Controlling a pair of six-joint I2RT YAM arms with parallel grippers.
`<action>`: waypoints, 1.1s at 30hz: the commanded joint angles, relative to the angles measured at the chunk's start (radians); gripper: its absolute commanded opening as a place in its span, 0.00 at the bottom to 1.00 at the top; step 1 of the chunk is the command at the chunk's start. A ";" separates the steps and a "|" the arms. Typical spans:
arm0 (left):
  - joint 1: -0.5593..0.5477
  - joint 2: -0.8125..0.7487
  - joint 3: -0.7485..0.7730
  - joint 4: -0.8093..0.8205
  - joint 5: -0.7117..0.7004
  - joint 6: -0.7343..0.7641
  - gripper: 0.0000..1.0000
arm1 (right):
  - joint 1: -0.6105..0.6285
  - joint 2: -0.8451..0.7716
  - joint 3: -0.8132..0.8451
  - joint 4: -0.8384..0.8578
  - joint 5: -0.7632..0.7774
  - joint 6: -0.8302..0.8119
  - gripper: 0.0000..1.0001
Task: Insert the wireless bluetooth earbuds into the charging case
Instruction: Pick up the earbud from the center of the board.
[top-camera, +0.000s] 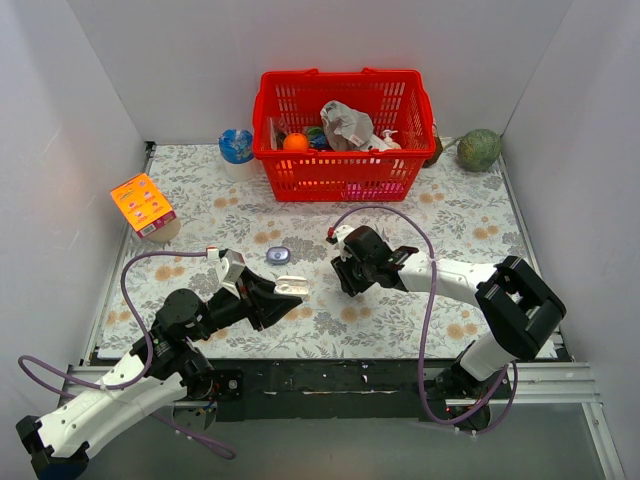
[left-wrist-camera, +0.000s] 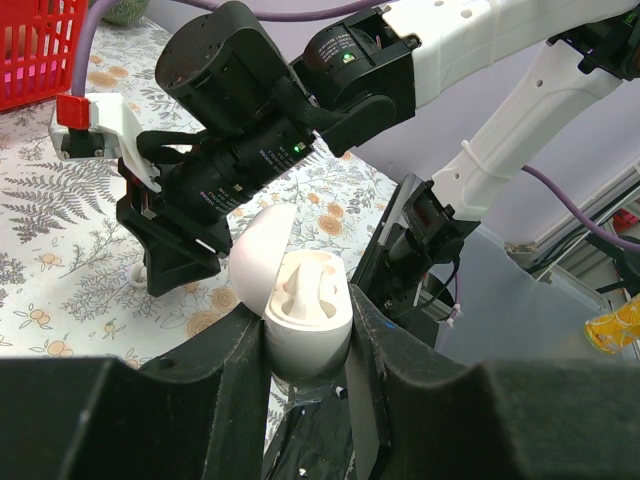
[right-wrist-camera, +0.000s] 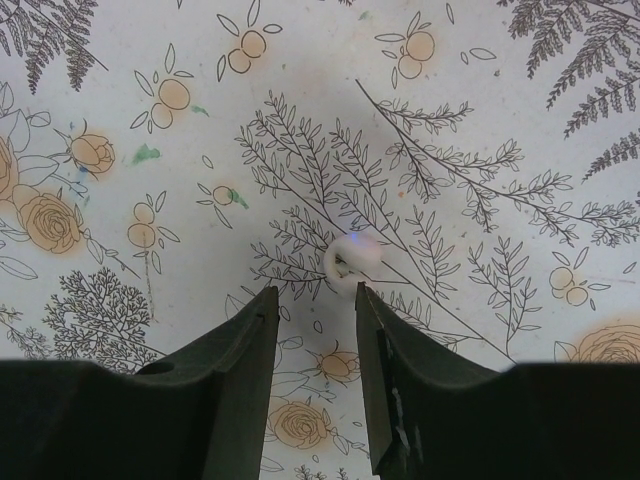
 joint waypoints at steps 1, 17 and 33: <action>-0.004 -0.008 -0.004 0.003 0.001 -0.002 0.00 | 0.004 -0.017 0.045 0.025 -0.009 0.001 0.45; -0.004 0.005 -0.002 0.003 0.002 -0.005 0.00 | 0.004 0.025 0.051 0.031 -0.012 -0.008 0.45; -0.004 0.000 -0.004 0.003 0.001 -0.005 0.00 | -0.019 0.061 0.028 0.040 -0.012 -0.005 0.45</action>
